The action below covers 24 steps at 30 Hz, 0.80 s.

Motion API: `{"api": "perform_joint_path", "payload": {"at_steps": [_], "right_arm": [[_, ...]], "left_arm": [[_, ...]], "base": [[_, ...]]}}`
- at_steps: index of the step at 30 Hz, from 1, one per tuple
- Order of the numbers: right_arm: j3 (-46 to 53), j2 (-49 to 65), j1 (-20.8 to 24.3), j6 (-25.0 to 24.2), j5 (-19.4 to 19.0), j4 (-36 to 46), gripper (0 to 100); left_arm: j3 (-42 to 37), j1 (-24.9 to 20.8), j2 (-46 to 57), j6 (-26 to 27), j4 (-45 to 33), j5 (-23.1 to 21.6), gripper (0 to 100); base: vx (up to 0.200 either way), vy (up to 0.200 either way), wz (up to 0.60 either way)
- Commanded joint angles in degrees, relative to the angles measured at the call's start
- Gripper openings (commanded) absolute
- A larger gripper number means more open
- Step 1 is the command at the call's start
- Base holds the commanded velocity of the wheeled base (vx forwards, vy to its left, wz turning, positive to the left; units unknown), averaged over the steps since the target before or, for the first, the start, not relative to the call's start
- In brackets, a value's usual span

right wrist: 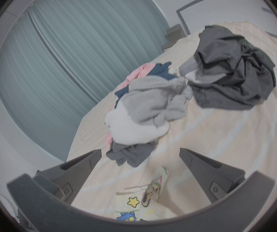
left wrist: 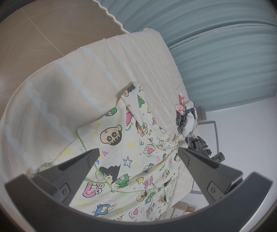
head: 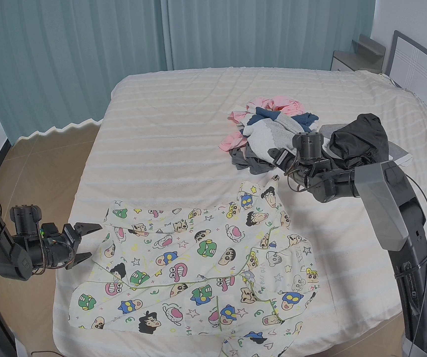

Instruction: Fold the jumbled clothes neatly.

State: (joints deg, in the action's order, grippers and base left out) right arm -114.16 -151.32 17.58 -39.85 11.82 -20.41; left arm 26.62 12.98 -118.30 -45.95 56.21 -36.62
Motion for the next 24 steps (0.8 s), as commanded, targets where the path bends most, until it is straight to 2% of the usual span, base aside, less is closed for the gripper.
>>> {"api": "perform_joint_path", "payload": {"at_steps": [1, 6, 7, 8, 9, 11, 13, 14, 15, 18, 21, 24], "right_arm": [[10.45, 9.29, -2.46, 0.74, -1.10, -0.25, 100], [23.99, 14.56, -4.04, 3.20, -3.21, -0.60, 100], [31.90, 17.38, -4.04, 3.73, -4.62, -1.92, 100], [32.60, 17.55, -3.96, 3.73, -4.79, -2.09, 100], [40.42, 20.36, -3.60, 3.99, -7.43, -4.82, 100], [49.83, 23.35, -3.43, 5.75, -11.30, -9.83, 100], [56.95, 24.67, -3.60, 9.44, -13.23, -14.92, 100], [58.00, 24.76, -3.69, 9.97, -13.32, -15.72, 100], [62.84, 24.94, -4.04, 11.90, -13.76, -20.46, 100], [70.22, 25.20, -4.31, 12.87, -15.08, -28.37, 100], [75.84, 25.37, -4.40, 13.22, -17.98, -32.85, 100], [78.39, 25.64, -4.66, 13.13, -18.68, -34.44, 100]], "left_arm": [[-0.70, 0.02, -0.18, -0.02, 1.36, 0.06, 100], [-0.87, 0.02, -0.27, -0.02, 1.80, 0.06, 100], [-0.87, 0.02, -0.35, -0.02, 1.80, 0.06, 100], [-0.87, 0.02, -0.35, -0.02, 1.80, 0.06, 100], [-0.78, 0.11, -0.53, -0.02, 1.80, 0.06, 100], [-0.61, 0.46, -0.71, -0.02, 1.80, 0.06, 100], [-0.61, 0.55, -0.88, -0.02, 1.80, -0.03, 100], [-0.61, 0.46, -0.79, -0.02, 1.80, -0.03, 100], [-0.78, 0.46, -0.79, -0.02, 1.88, -0.03, 100], [-0.78, 0.46, -0.79, -0.02, 1.88, -0.03, 100], [-0.87, 0.46, -0.88, -0.02, 1.88, -0.03, 100], [-0.87, 0.46, -0.88, -0.02, 1.88, -0.03, 100]], "base": [[0.000, 0.000, 0.00], [0.000, 0.000, 0.00], [0.000, 0.000, 0.00], [0.000, 0.000, 0.00], [0.000, 0.000, 0.00], [0.000, 0.000, 0.00], [0.000, 0.000, 0.00], [0.000, 0.000, 0.00], [0.000, 0.000, 0.00], [0.000, 0.000, 0.00], [0.000, 0.000, 0.00], [0.000, 0.000, 0.00]]}}
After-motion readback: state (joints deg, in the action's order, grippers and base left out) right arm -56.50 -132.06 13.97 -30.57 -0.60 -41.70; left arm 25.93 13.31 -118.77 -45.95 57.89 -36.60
